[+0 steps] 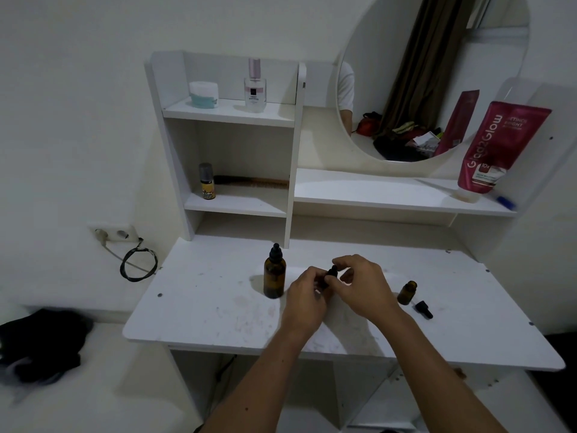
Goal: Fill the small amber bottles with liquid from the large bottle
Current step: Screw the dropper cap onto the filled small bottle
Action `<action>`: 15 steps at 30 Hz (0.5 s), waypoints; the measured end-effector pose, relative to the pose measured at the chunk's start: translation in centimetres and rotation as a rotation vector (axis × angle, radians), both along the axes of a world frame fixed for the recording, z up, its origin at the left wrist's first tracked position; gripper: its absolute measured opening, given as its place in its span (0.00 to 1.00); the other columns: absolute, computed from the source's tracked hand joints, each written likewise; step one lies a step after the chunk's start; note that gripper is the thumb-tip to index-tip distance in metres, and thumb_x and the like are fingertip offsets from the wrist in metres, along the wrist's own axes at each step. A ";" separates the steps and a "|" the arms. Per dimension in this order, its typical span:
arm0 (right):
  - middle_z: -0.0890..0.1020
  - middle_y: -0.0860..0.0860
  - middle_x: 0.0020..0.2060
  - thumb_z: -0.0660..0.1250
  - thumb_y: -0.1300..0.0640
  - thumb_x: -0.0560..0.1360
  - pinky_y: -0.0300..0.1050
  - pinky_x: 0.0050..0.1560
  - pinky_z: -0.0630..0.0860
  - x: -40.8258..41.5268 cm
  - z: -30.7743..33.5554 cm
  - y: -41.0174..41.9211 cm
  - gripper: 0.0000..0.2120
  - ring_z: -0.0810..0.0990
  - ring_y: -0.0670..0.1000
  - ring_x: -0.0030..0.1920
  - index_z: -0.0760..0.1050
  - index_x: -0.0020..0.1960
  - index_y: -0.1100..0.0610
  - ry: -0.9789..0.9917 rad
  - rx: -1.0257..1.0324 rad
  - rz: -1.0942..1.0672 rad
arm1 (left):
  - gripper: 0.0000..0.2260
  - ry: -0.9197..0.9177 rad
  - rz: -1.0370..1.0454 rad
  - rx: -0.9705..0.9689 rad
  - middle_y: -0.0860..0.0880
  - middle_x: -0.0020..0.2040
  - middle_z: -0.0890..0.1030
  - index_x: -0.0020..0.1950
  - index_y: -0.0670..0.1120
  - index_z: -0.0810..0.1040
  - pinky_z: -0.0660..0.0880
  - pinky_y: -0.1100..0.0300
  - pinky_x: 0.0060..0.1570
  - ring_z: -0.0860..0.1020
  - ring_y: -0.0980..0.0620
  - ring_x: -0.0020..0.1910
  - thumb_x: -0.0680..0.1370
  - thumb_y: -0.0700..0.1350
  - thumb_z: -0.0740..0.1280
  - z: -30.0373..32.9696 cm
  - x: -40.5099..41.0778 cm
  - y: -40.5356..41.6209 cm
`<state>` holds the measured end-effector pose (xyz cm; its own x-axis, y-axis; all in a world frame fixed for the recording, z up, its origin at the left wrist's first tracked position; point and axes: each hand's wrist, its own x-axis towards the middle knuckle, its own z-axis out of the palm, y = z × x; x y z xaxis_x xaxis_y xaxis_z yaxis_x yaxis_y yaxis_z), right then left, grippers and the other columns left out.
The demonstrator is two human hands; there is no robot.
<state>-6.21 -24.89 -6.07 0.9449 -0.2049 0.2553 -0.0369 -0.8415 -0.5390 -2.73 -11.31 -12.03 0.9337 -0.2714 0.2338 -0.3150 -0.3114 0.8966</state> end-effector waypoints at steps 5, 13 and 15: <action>0.85 0.46 0.44 0.76 0.50 0.74 0.45 0.52 0.82 0.0 -0.2 0.1 0.12 0.81 0.43 0.42 0.83 0.55 0.52 0.027 0.006 -0.041 | 0.08 -0.015 -0.003 0.023 0.54 0.54 0.83 0.59 0.48 0.78 0.80 0.61 0.55 0.81 0.58 0.53 0.80 0.44 0.70 -0.3 0.2 0.0; 0.85 0.49 0.55 0.71 0.59 0.78 0.43 0.58 0.81 0.0 0.3 0.2 0.14 0.84 0.45 0.47 0.82 0.63 0.54 -0.020 0.010 0.061 | 0.08 -0.004 -0.004 -0.011 0.54 0.55 0.84 0.59 0.47 0.78 0.78 0.64 0.58 0.81 0.59 0.55 0.80 0.44 0.70 0.1 0.0 -0.1; 0.86 0.49 0.51 0.73 0.57 0.77 0.45 0.58 0.81 0.3 0.3 0.3 0.11 0.84 0.46 0.46 0.84 0.59 0.54 -0.026 0.002 0.037 | 0.08 -0.004 -0.002 -0.013 0.54 0.55 0.84 0.59 0.47 0.78 0.78 0.63 0.58 0.81 0.59 0.54 0.80 0.44 0.70 0.0 0.1 -0.1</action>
